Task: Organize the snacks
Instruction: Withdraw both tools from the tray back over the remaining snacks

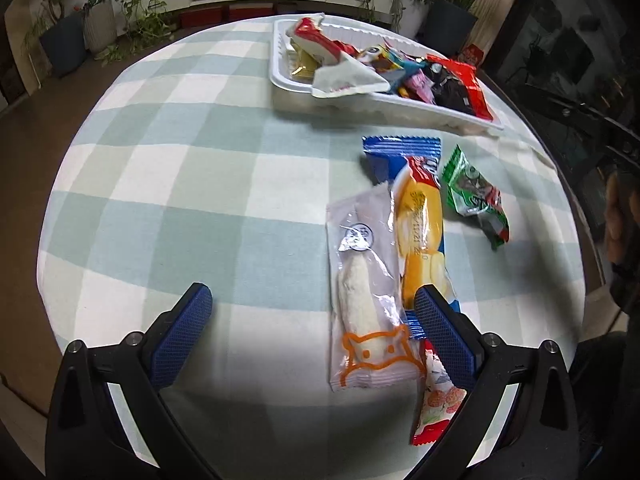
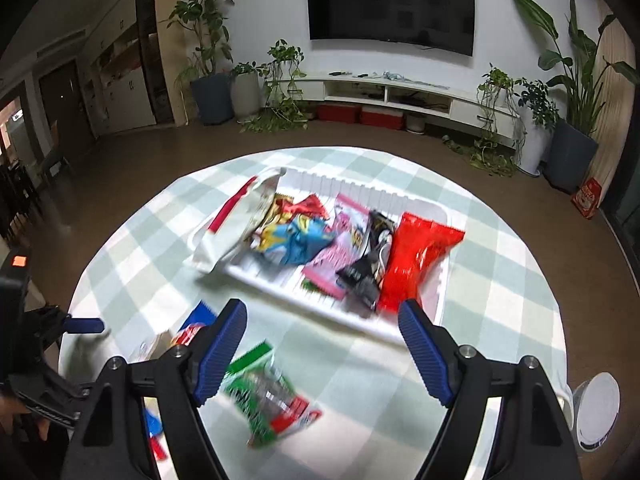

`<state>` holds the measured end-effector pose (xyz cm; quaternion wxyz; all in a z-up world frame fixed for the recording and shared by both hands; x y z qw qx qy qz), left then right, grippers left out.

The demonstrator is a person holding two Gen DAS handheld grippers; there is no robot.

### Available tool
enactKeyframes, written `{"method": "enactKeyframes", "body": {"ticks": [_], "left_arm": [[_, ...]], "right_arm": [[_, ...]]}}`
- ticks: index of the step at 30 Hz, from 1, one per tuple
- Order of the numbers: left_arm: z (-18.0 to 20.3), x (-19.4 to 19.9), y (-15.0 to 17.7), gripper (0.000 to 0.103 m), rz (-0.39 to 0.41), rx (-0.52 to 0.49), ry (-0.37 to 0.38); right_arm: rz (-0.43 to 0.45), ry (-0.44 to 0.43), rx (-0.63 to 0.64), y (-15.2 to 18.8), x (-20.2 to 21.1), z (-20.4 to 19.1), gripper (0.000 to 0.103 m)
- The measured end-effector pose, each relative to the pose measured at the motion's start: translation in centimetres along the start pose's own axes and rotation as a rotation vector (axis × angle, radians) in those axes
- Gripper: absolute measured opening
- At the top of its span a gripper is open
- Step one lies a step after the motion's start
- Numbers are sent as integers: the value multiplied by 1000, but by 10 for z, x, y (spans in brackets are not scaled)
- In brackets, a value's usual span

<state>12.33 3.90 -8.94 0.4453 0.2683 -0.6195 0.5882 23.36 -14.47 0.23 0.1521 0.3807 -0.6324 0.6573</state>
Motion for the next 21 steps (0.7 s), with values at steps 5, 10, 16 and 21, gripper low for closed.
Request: {"method": "enactKeyframes", "body": {"ticks": [5, 10, 16, 21], "left_arm": [[0, -6, 5, 102, -16, -31, -29], [1, -8, -2, 90, -18, -100, -111], [5, -9, -12, 57, -15, -134, -95], [3, -10, -13, 52, -13, -150, -62]], "right_arm": [[0, 7, -1, 2, 5, 1, 81], [-26, 23, -2, 1, 0, 0, 81], [-45, 23, 21, 5, -2, -6, 81], [-67, 20, 19, 15, -3, -6, 79]]}}
Point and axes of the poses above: each gripper's, at about its wrist camera, not at the fingertips, and x roughly against the way its jaws point, z to its right, y to its underside, the point moved 5 cm from there along -x, roughly the way its jaws point, and after that the axes turned 6 degrees about -x, right-handed, at the moved point
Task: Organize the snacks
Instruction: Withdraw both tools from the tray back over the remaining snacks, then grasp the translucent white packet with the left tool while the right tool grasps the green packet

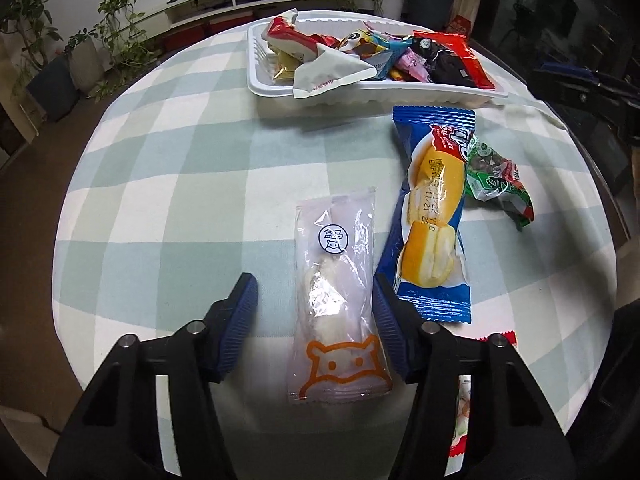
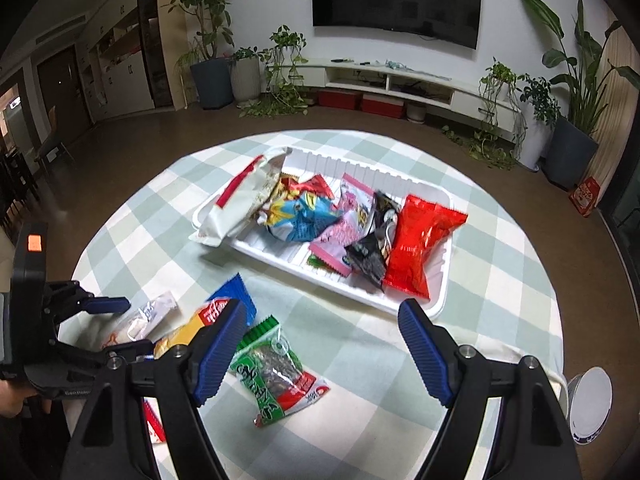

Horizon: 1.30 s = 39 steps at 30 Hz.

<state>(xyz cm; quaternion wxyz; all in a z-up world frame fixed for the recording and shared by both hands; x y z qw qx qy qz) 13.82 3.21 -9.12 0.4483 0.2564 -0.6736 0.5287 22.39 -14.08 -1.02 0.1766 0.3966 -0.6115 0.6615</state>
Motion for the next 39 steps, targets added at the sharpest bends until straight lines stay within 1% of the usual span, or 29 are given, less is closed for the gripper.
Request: {"method": "enactKeyframes", "body": {"ticks": [2, 4, 5, 7, 10, 13, 16, 21, 25, 29, 33, 35, 39], "left_arm": [[-2, 0, 1, 49, 8, -1, 5], [-3, 0, 2, 44, 17, -10, 2], [-2, 0, 2, 43, 20, -18, 2], [0, 1, 3, 34, 27, -36, 6], [2, 2, 5, 33, 41, -53, 6], [0, 3, 7, 33, 58, -39, 29], [-2, 4, 8, 31, 69, -26, 57], [-8, 6, 11, 29, 86, 15, 117], [-6, 7, 11, 29, 89, 8, 115], [-4, 8, 12, 29, 92, 7, 123], [-4, 9, 12, 29, 94, 13, 135], [-4, 9, 13, 29, 95, 16, 141], [-5, 9, 13, 29, 98, 25, 151]], "right_arm": [[-17, -7, 6, 7, -1, -1, 75], [-39, -17, 22, 17, -3, -4, 73], [-53, -25, 33, 22, -4, -7, 72], [-86, -39, 63, 35, -7, -14, 71], [-112, -50, 114, 49, -10, -25, 71], [-123, -39, 171, 62, -14, -35, 71], [-122, -27, 203, 62, -20, -40, 71], [-142, -24, 192, 57, -32, -33, 71], [-179, -39, 188, 58, -43, -30, 71], [-205, -44, 229, 61, -54, -31, 71], [-194, -78, 262, 56, -59, -31, 73], [-191, -91, 279, 54, -63, -32, 78], [-185, -122, 339, 48, -62, -34, 79]]}}
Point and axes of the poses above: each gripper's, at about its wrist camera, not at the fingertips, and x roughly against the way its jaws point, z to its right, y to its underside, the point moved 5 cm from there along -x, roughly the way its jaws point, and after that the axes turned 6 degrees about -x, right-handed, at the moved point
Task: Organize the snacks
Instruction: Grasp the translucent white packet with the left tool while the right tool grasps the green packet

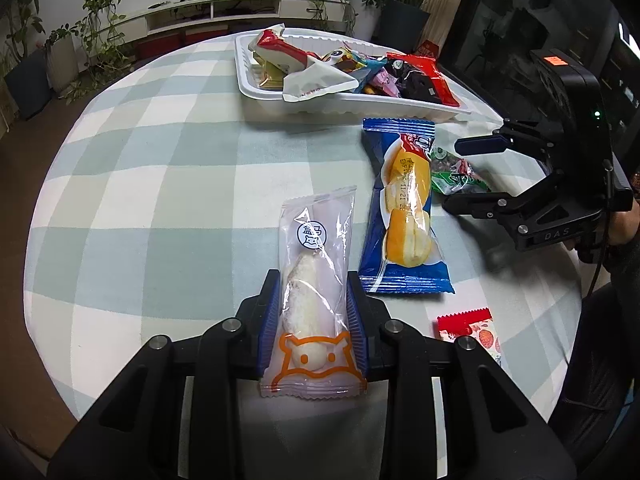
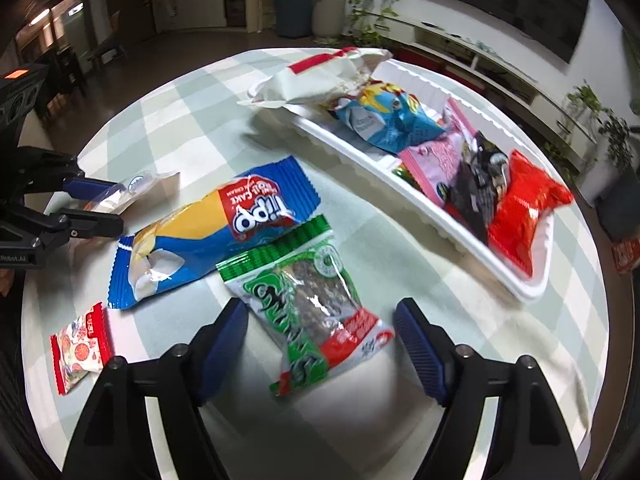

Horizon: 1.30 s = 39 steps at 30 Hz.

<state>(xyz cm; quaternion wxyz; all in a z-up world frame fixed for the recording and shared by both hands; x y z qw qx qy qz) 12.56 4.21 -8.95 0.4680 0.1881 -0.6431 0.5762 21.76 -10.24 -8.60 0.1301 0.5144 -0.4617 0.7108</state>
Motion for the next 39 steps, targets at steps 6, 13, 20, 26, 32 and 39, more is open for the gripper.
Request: {"method": "enactKeyframes", "body": {"ticks": [6, 13, 20, 26, 32, 39], "left_arm": [[0, -1, -1, 29, 2, 1, -1], [1, -1, -1, 29, -1, -14, -9], [4, -2, -1, 29, -4, -37, -21], [4, 0, 1, 26, -1, -48, -38], [0, 3, 2, 24, 9, -34, -51], [-4, 13, 1, 24, 48, -5, -59]], "right_arm": [[-21, -45, 87, 0, -7, -8, 80], [-53, -101, 26, 1, -8, -6, 70], [-73, -95, -59, 2, -2, -2, 35], [-69, -27, -102, 6, 11, -3, 26], [-5, -7, -188, 5, 41, 11, 26], [110, 27, -258, -6, 67, 27, 26]]}}
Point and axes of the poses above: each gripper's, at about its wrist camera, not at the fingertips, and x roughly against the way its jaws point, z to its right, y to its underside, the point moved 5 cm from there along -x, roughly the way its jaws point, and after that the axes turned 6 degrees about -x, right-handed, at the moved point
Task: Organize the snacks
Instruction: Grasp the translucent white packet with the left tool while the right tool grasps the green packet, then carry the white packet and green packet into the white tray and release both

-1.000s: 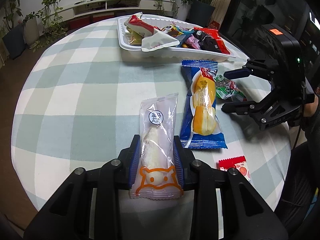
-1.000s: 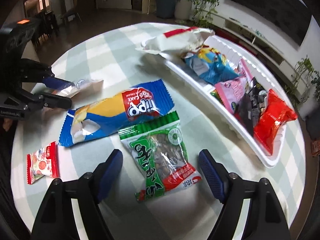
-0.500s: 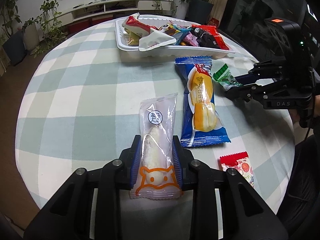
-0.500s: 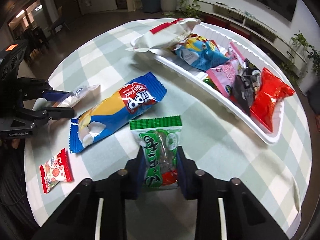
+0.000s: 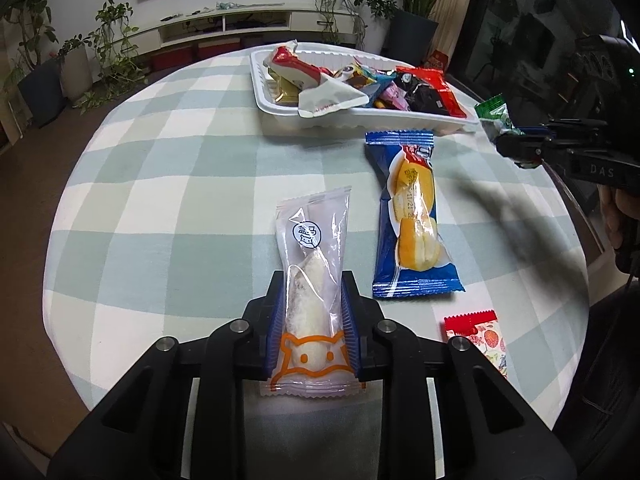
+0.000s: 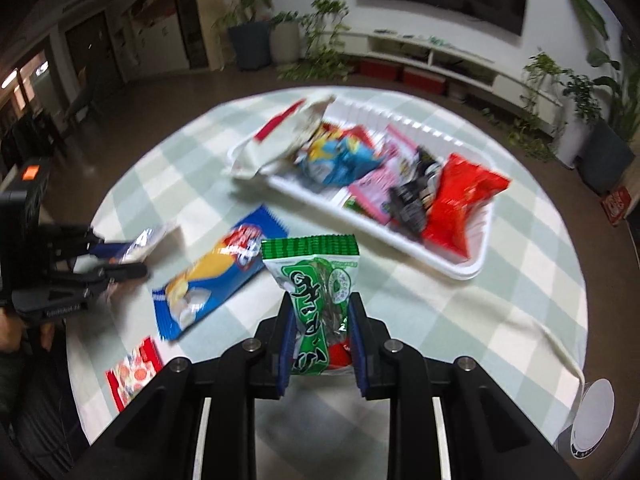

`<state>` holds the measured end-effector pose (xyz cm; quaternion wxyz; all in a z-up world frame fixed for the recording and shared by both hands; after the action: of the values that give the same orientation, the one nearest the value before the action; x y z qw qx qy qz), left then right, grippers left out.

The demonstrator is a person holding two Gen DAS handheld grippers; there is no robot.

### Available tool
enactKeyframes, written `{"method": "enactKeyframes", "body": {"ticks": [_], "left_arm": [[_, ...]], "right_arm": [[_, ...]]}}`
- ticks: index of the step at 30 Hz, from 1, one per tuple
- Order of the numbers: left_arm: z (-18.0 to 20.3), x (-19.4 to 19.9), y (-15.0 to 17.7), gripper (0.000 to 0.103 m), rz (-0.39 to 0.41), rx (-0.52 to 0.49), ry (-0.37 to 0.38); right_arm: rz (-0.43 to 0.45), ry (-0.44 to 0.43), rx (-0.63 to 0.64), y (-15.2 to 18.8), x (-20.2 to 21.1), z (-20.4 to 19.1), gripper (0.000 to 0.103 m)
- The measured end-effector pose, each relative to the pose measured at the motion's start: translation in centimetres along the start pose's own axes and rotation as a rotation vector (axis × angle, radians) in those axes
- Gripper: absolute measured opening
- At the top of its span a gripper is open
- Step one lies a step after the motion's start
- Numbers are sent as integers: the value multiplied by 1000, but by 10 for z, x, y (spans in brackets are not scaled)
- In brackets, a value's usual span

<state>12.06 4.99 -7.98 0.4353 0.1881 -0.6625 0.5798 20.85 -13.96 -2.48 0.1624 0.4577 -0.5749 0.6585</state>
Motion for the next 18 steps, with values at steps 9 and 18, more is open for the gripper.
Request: {"method": "enactKeyframes", "body": {"ticks": [9, 18], "left_arm": [[-4, 21, -18, 24, 74, 48, 2], [9, 41, -87, 24, 156, 20, 44]], "right_arm": [[161, 70, -139, -23, 25, 31, 26], [217, 67, -183, -39, 30, 39, 26]]}}
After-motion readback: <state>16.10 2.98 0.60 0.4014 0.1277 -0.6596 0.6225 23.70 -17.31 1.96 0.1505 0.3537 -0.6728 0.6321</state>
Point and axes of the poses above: each gripper's, at about its wrist camera, not at the fingertips, and x roughly against the way its jaws point, z to its right, y to its underside, the point moved 5 cm from there along -x, roughly the way its jaws point, and after that the axes turned 6 degrees about -x, right-handed, at the moved point
